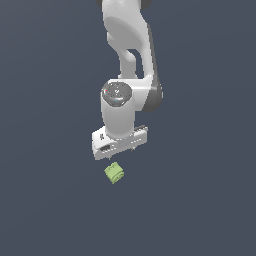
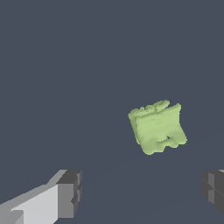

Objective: Pick up the object and move it to a goal position.

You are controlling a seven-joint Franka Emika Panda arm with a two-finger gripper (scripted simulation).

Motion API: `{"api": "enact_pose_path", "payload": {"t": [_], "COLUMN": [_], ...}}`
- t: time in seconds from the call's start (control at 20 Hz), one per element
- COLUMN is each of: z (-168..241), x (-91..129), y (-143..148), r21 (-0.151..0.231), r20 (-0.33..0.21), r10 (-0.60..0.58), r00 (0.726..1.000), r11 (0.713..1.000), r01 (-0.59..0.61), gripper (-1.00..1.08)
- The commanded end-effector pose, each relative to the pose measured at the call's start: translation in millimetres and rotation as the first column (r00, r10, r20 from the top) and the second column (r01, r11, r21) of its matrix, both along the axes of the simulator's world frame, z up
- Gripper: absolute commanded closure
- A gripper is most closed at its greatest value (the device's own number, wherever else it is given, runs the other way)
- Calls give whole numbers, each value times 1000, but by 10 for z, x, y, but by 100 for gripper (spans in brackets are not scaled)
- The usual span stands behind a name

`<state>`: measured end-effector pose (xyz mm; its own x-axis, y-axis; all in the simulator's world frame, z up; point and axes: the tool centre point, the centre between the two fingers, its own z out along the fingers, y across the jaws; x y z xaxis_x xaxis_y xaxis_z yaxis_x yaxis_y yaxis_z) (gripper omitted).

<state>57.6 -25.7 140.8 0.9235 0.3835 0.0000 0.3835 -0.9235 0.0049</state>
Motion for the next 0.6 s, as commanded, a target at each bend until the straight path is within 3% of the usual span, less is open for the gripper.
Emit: {"api": "enact_pose_path", "payload": {"t": [0.0,0.55], "z": [-94,-421], "x": [96,364], "y": [-59,-271], "r21": [0,3], "r20": [-1,-2], "r10": [63,255], "r00": [998,967], "r11": [998,967], "r01": [-63,-255], "gripper": [-92,-92]}}
